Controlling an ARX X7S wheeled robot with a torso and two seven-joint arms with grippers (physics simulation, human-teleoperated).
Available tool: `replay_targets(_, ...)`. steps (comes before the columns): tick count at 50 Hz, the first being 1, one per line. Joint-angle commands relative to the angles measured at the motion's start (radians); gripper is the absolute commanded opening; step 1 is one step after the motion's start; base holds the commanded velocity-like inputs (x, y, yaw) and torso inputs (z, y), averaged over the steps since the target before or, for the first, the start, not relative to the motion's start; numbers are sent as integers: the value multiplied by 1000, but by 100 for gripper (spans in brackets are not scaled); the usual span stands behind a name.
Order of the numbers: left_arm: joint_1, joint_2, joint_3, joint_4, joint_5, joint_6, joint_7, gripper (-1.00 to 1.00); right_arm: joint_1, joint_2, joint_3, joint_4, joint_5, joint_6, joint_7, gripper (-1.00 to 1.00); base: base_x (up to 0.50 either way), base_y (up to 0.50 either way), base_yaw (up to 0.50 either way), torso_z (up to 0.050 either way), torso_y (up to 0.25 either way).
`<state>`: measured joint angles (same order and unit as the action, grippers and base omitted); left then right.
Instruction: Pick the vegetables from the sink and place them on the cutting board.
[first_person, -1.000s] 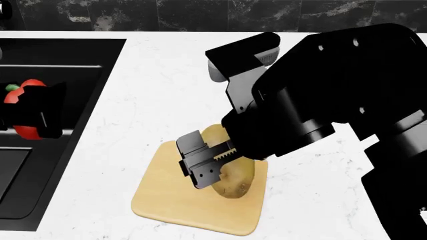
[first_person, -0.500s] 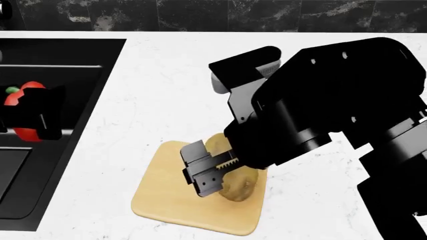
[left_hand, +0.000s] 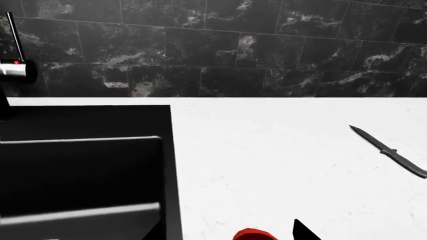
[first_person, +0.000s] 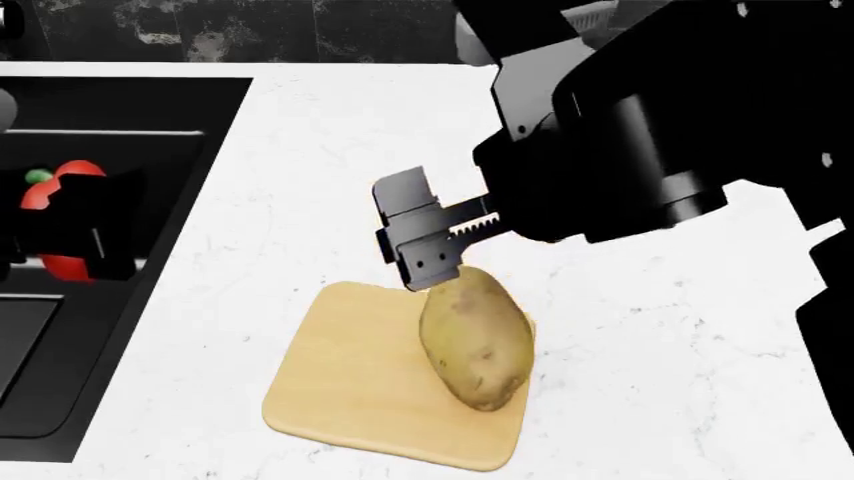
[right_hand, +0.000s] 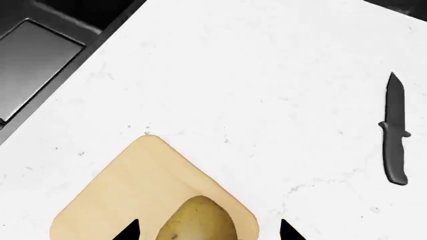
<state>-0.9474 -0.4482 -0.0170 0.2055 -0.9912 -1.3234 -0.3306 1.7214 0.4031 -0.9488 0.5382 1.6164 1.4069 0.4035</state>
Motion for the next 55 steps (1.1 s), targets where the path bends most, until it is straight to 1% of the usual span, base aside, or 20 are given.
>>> replay_targets(1, -19, 35, -30, 18, -38, 3, 7, -100, 40, 101, 158, -168, 47, -98, 100, 100, 0, 0, 0, 0, 0)
replay_targets(2, -29, 34, -28, 28, -54, -13, 9, -100, -5, 133, 189, -222, 89, -125, 148, 100, 0, 0, 0, 0, 0)
replay_targets(4, -44, 44, -19, 32, -61, -24, 1, -100, -59, 179, 210, -320, 89, -157, 172, 100, 0, 0, 0, 0, 0)
replay_targets(5, -52, 51, -12, 32, -63, -25, 0, -100, -102, 210, 239, -395, 82, -204, 186, 100, 0, 0, 0, 0, 0)
replay_targets(6, -53, 54, -2, 41, -59, -4, 20, -100, -121, 230, 246, -442, 63, -222, 185, 100, 0, 0, 0, 0, 0)
replay_targets(7, -63, 59, 11, 52, -67, -14, 22, -100, -151, 263, 257, -523, 28, -248, 161, 100, 0, 0, 0, 0, 0)
replay_targets(8, -67, 64, 2, 50, -79, -24, 12, -100, -166, 274, 262, -539, 36, -254, 170, 100, 0, 0, 0, 0, 0)
replay_targets(9, -71, 70, 19, 58, -80, -29, 13, -100, -198, 304, 278, -585, 29, -279, 187, 100, 0, 0, 0, 0, 0)
replay_targets(11, -81, 82, 40, 54, -75, -28, 14, -100, -217, 336, 304, -630, 17, -311, 195, 100, 0, 0, 0, 0, 0)
replay_targets(14, -86, 113, 79, 61, -68, -21, 13, -100, -225, 366, 354, -662, 56, -351, 222, 100, 0, 0, 0, 0, 0)
replay_targets(20, -70, 152, 171, 45, -19, 27, 43, -100, -267, 409, 390, -718, 125, -377, 279, 100, 0, 0, 0, 0, 0)
replay_targets(22, -87, 160, 160, 30, -29, 27, 43, -100, -271, 423, 398, -729, 136, -381, 288, 100, 0, 0, 0, 0, 0)
replay_targets(29, -104, 200, 252, -44, 38, 83, 75, -100, -210, 446, 415, -729, 190, -360, 318, 100, 0, 0, 0, 0, 0)
replay_targets(38, -91, 217, 320, -118, 95, 151, 118, -100, -270, 466, 431, -766, 189, -397, 316, 100, 0, 0, 0, 0, 0)
replay_targets(45, -64, 225, 350, -138, 112, 186, 136, -100, -238, 470, 429, -758, 197, -381, 322, 100, 0, 0, 0, 0, 1)
replay_targets(55, -40, 237, 384, -157, 129, 216, 149, -100, -239, 470, 424, -762, 202, -377, 321, 100, 0, 0, 0, 0, 0)
